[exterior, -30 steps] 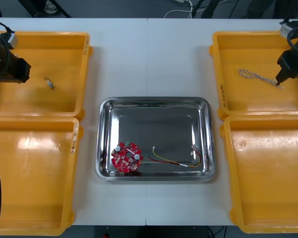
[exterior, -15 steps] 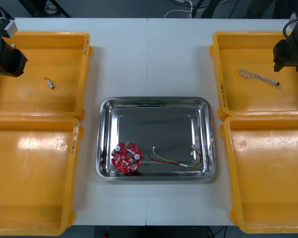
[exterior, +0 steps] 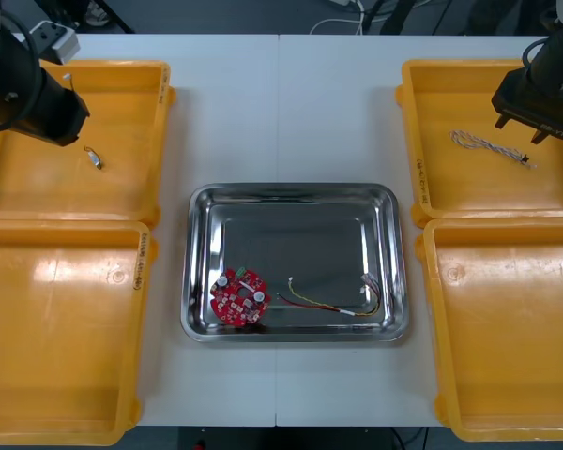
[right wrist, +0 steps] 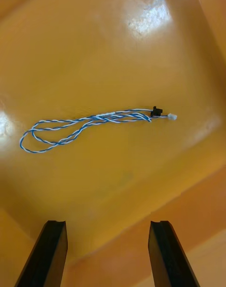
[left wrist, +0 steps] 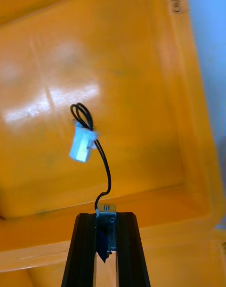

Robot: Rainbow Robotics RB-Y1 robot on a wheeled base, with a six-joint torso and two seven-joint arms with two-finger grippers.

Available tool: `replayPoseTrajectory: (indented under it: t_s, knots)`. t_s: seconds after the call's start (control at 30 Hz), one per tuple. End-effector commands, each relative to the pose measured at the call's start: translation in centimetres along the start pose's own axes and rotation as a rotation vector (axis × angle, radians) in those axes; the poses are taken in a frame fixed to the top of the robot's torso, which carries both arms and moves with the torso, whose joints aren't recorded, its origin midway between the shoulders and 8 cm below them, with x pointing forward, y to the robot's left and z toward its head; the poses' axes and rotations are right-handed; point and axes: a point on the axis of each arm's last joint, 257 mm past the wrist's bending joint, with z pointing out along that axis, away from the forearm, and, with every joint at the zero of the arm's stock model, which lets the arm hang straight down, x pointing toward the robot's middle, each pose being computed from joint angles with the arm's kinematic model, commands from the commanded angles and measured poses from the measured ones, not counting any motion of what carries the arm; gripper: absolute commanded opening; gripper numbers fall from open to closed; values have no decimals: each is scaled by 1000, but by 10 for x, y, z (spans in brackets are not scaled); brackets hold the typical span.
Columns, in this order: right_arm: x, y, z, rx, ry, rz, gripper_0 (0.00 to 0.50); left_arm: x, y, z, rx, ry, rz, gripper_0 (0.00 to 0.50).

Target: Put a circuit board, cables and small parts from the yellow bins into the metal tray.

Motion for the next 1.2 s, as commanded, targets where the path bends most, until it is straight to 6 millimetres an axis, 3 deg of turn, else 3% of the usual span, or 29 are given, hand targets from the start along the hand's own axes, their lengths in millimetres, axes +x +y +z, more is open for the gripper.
replayPoseTrajectory:
  t_s: [0.03, 0.63, 0.93, 1.2]
  knots:
    - [-24, 21, -21, -89, -35, 181, 500, -3, -51, -1, 40, -21, -106, 0]
    - [-64, 39, 13, -190, -77, 677, 500, -3, -172, 20, 143, -39, -100, 0]
    - [-66, 36, 32, -212, -49, 780, 500, 12, -214, 40, 178, -33, -75, 0]
    - [-56, 29, 47, -199, -4, 875, 500, 29, -231, 59, 170, -31, -47, 0]
